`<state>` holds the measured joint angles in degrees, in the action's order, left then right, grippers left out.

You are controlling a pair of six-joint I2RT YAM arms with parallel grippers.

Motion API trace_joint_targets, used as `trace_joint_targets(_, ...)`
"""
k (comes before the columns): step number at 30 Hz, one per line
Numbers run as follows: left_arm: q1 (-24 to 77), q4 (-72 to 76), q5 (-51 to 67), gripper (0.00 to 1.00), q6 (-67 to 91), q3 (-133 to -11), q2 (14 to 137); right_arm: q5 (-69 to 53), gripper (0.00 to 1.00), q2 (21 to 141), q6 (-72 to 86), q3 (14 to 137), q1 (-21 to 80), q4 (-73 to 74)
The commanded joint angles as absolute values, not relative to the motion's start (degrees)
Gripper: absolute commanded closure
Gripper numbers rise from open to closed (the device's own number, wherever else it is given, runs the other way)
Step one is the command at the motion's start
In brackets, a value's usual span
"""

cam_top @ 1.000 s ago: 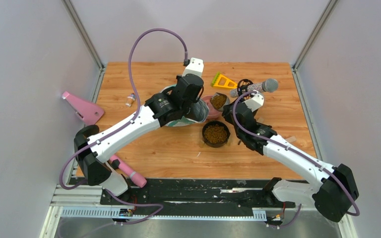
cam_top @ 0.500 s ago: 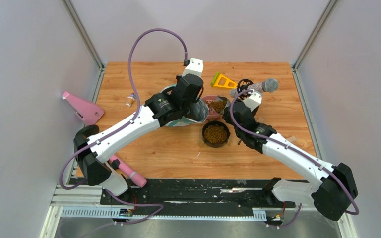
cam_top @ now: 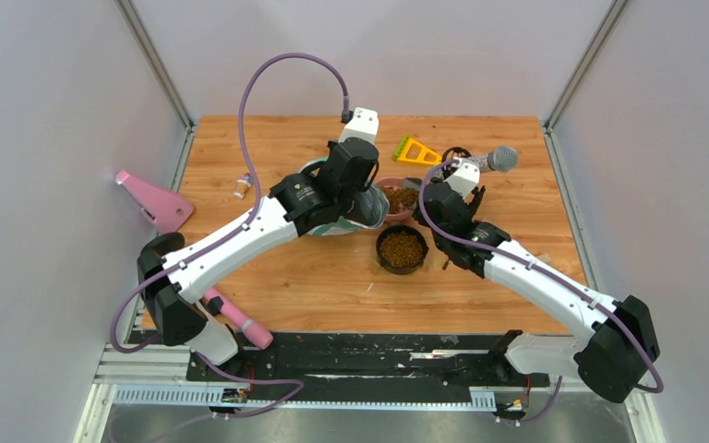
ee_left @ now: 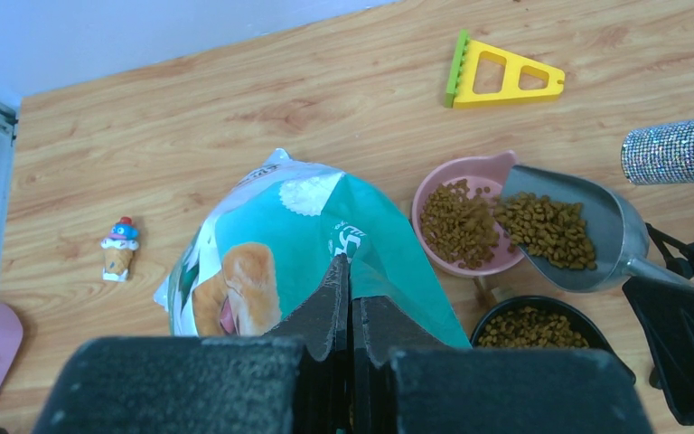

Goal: Serve the pet food
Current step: Pour the pet food into the pet food bowl.

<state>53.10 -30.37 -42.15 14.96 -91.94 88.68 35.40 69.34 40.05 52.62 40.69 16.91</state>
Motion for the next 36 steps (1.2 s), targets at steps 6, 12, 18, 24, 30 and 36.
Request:
trace_joint_targets(6, 52.73, -25.93, -45.7, 1.0, 15.38, -93.18, 84.12, 35.97, 1.0, 70.93, 30.3, 58.58, 40.52, 16.22)
trace_joint_targets(12, 52.69, -25.89, -45.71, 1.0, 15.3, -93.25, 84.11, 35.98, 1.0, 72.44, 26.66, 60.4, 40.47, 17.78)
trace_joint_targets(18, 52.73, -26.05, -45.93, 1.0, 15.25, -93.17, 84.06, 34.45, 1.0, 74.15, 21.75, 62.4, 40.52, 18.98)
trace_joint_targets(24, 52.67, -26.19, -45.97, 1.0, 15.25, -93.19, 84.11, 30.96, 1.0, 74.6, 17.11, 63.58, 40.52, 18.99)
trace_joint_targets(30, 52.73, -26.2, -45.93, 1.0, 15.05, -92.85, 83.61, 33.26, 1.0, 73.86, 14.07, 64.07, 40.52, 19.4)
trace_joint_targets(36, 52.71, -26.19, -45.88, 1.0, 14.73, -93.05, 84.07, 30.65, 1.0, 71.18, 17.07, 65.4, 40.51, 22.19)
